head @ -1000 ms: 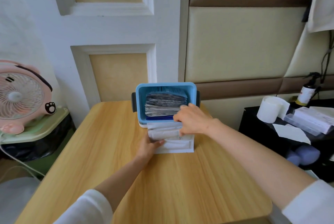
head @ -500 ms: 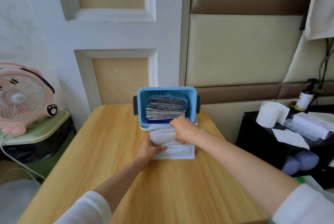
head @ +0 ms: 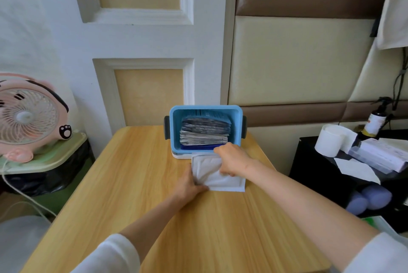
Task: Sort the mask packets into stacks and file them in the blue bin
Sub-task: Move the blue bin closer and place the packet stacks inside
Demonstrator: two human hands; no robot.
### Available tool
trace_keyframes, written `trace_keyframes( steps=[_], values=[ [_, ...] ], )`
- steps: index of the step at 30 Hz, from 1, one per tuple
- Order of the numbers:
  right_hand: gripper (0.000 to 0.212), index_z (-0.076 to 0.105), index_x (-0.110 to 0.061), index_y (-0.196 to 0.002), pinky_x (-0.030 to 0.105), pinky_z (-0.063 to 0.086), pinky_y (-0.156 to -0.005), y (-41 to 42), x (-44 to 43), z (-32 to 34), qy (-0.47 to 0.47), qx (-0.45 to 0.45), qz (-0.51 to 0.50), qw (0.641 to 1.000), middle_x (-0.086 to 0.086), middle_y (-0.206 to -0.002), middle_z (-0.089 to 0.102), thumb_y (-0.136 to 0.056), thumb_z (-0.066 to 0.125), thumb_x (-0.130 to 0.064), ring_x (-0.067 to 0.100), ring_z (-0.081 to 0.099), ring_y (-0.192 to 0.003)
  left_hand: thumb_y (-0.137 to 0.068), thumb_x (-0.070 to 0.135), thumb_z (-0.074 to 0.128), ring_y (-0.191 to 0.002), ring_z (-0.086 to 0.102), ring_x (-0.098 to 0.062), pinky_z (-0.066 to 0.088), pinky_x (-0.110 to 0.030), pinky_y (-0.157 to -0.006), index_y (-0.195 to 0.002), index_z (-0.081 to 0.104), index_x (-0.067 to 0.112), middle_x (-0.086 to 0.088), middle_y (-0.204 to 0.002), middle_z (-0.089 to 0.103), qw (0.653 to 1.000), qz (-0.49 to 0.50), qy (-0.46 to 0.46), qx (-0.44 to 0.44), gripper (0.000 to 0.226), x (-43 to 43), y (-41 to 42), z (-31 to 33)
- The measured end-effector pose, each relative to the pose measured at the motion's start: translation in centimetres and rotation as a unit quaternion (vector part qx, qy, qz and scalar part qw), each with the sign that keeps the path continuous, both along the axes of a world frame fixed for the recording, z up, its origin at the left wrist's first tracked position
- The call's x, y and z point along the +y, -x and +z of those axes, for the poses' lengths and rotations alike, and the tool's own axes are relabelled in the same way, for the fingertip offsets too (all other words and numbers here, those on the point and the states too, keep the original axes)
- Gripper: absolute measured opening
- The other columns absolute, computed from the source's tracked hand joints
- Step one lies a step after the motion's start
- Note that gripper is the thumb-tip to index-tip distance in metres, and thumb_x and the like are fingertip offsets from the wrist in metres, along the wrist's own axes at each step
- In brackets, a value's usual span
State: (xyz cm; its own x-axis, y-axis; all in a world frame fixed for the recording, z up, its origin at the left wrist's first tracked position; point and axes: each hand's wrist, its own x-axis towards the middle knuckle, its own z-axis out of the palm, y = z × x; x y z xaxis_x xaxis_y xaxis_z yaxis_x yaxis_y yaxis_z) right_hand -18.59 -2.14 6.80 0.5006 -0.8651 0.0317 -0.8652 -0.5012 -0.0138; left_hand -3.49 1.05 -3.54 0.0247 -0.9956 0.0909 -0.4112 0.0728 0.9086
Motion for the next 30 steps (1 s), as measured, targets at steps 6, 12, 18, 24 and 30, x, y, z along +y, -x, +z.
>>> trace_keyframes(
  steps=[6,12,18,24,30],
  values=[
    [0.037,0.03,-0.019,-0.061,0.028,0.023,-0.041,0.2,0.2,-0.2,0.054,-0.063,0.007,0.997,0.001,-0.063,0.04,-0.075,0.051,0.008,0.026,0.046,-0.064,-0.077,0.003,0.071,-0.096,0.061,-0.017,0.047,-0.018,-0.072,-0.109,0.055,0.012,0.006,-0.101,0.063,0.994,0.085,0.054,0.032,0.037,0.0,0.5,1.0],
    [0.023,0.056,-0.008,-0.085,0.024,0.032,-0.053,1.5,-0.9,1.0,0.297,-0.259,0.043,0.918,0.008,-0.072,0.063,-0.07,0.068,0.004,0.028,0.057,-0.059,-0.085,-0.002,0.061,-0.098,0.056,-0.016,0.048,-0.017,-0.078,-0.107,0.046,0.009,-0.005,-0.107,0.059,0.985,0.115,0.13,0.007,0.029,-3.6,-0.6,7.7],
    [0.035,0.064,-0.002,-0.087,0.031,0.053,-0.05,1.8,-5.1,0.1,0.354,-0.381,0.039,0.854,0.01,-0.09,0.069,-0.057,0.071,0.013,0.03,0.067,-0.07,-0.083,0.014,0.062,-0.127,0.032,-0.032,0.025,-0.036,-0.109,-0.137,0.027,-0.003,-0.019,-0.138,0.035,0.897,0.348,0.168,-0.214,0.067,-8.1,-4.7,10.9],
    [0.029,0.064,0.0,-0.09,0.029,0.053,-0.059,-0.3,-7.3,-0.8,0.308,-0.439,0.031,0.844,0.011,-0.09,0.07,-0.064,0.068,0.013,0.029,0.068,-0.077,-0.08,0.024,0.073,-0.099,0.06,-0.027,0.052,-0.039,-0.082,-0.118,0.04,0.009,-0.013,-0.117,0.058,0.97,0.238,-0.04,-0.035,0.053,-11.2,-8.2,8.8],
    [0.029,0.063,-0.003,-0.09,0.029,0.053,-0.063,-1.3,-9.5,-1.1,0.302,-0.446,0.011,0.843,0.008,-0.092,0.07,-0.066,0.072,0.01,0.026,0.067,-0.081,-0.083,0.02,0.068,-0.086,0.062,-0.021,0.057,-0.035,-0.071,-0.112,0.042,0.013,-0.01,-0.104,0.059,0.983,0.171,-0.054,-0.023,0.04,-12.5,-9.9,8.6]
  ],
)
